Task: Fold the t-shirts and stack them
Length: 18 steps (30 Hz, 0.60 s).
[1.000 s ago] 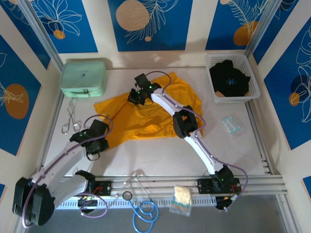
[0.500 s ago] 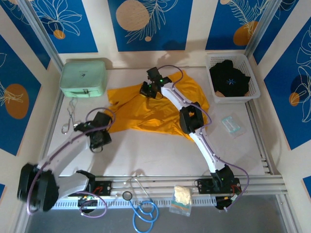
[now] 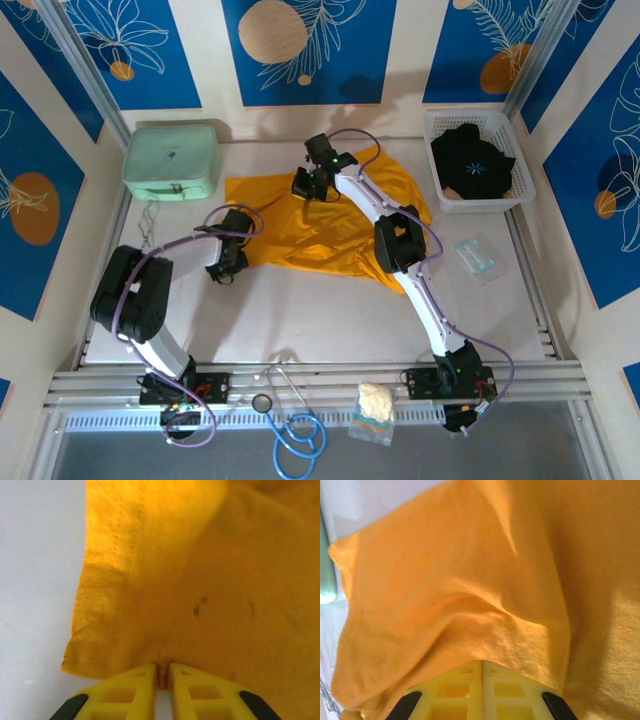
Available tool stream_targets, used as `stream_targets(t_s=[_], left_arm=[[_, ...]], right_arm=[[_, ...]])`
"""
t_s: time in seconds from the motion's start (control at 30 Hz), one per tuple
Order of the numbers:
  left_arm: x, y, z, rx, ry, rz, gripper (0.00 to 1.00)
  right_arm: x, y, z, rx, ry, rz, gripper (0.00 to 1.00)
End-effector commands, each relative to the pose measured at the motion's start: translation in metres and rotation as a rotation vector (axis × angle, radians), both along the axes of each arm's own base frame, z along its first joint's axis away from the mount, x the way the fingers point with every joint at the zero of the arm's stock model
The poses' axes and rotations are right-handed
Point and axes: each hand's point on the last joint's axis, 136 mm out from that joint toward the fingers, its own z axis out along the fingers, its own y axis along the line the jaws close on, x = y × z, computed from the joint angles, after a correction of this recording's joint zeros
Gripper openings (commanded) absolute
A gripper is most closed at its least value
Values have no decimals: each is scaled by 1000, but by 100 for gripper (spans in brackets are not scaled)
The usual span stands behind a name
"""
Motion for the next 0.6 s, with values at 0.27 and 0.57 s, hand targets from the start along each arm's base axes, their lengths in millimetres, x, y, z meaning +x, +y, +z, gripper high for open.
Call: stream_targets(t_s=[0.27,0.57], left_arm=[[-83,20,-12,-52,167,86,14],[-138,41,6,-53,171,162,17]], right_arm=[[21,-52,-36,-40,84,-99,0],[44,-93,-58,23,145,-185,0]])
